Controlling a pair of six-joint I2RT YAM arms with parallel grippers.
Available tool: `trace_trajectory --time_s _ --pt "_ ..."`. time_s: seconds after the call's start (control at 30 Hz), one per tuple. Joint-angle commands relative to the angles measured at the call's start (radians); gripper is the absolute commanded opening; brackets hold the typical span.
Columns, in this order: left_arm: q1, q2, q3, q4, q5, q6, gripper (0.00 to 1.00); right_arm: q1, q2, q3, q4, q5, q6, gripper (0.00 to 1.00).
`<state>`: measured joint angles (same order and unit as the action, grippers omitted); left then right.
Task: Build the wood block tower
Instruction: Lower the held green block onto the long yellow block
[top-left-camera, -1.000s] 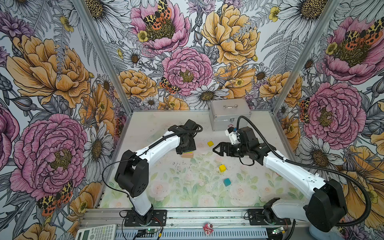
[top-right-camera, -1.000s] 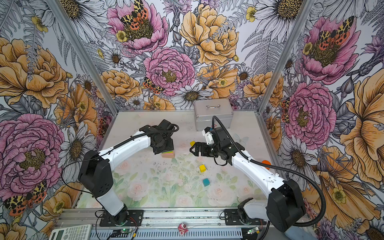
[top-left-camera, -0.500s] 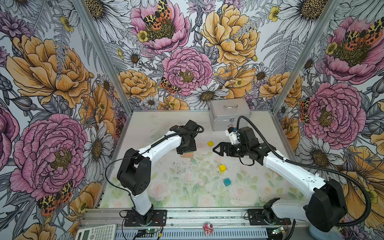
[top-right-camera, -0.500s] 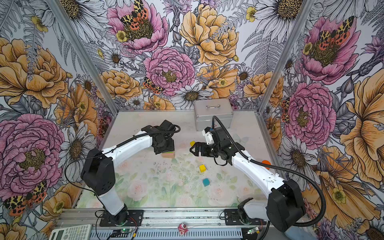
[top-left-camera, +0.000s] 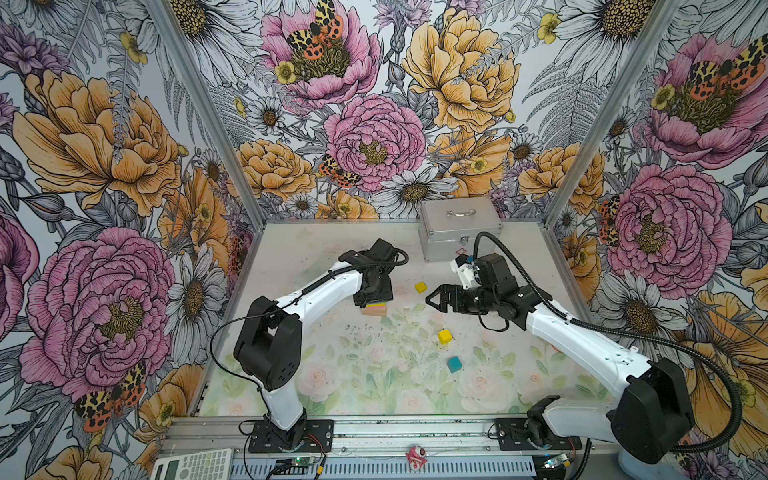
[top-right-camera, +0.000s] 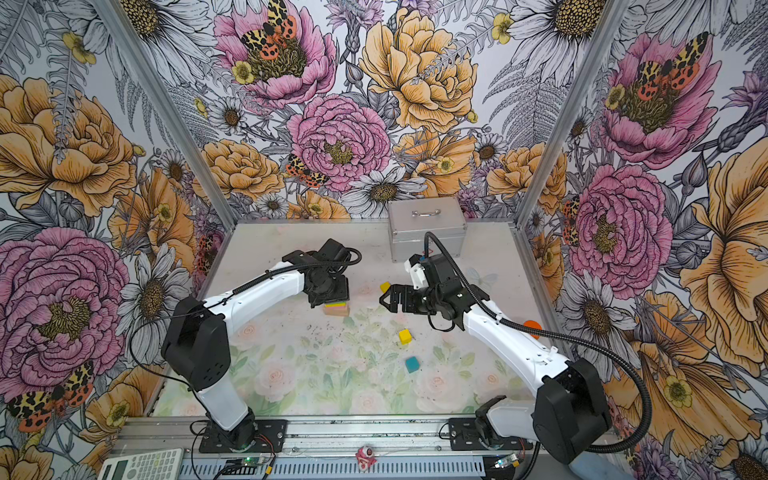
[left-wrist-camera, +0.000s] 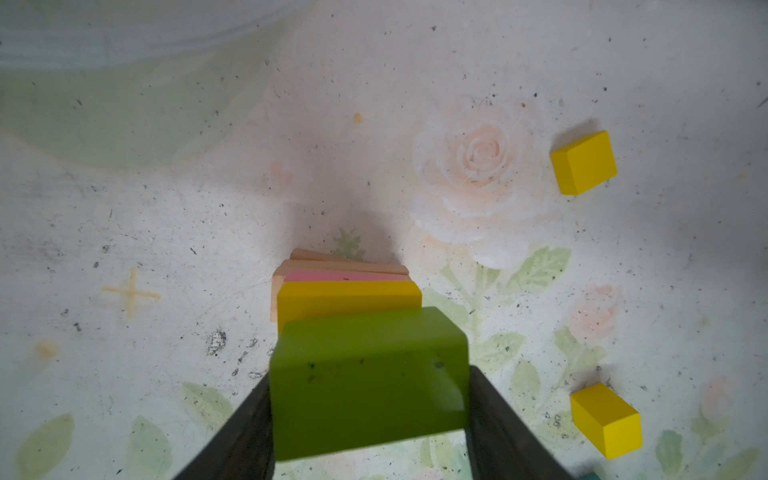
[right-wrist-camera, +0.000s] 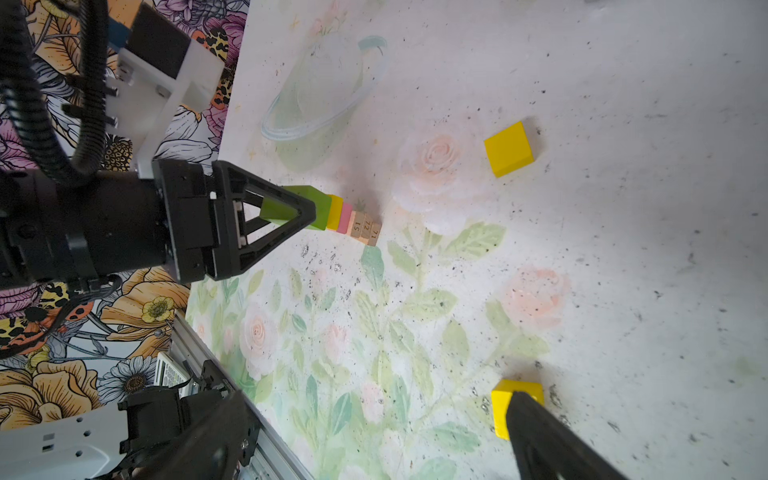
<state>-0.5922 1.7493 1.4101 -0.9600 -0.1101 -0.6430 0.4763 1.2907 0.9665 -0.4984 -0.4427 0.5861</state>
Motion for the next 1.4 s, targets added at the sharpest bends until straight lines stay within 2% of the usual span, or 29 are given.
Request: trace_trajectory --time_s 0.0,0.87,0.97,1.03,1.23,1.37 --pt "0.010 -0.023 0.002 0.035 0.010 0.023 0.49 -0.005 0.006 0.037 -0.012 0.002 0.002 1.00" --pt "0.035 -0.048 -0.043 0.068 0.026 0.025 0.53 0.001 0.004 0.044 -0.020 0.013 0.012 1.00" --pt "0.035 -0.048 -0.041 0.068 0.032 0.025 0.58 0.001 0.002 0.043 -0.021 0.011 0.012 1.00" --pt "0.035 -0.052 -0.040 0.066 0.032 0.023 0.64 0.001 0.001 0.044 -0.021 0.010 0.009 1.00" --pt "0.028 -0.066 -0.050 0.070 0.028 0.017 0.65 0.001 0.005 0.046 -0.022 0.011 0.010 1.00" --pt "0.030 -0.068 -0.053 0.071 0.029 0.019 0.70 0.001 0.003 0.046 -0.022 0.008 0.009 1.00"
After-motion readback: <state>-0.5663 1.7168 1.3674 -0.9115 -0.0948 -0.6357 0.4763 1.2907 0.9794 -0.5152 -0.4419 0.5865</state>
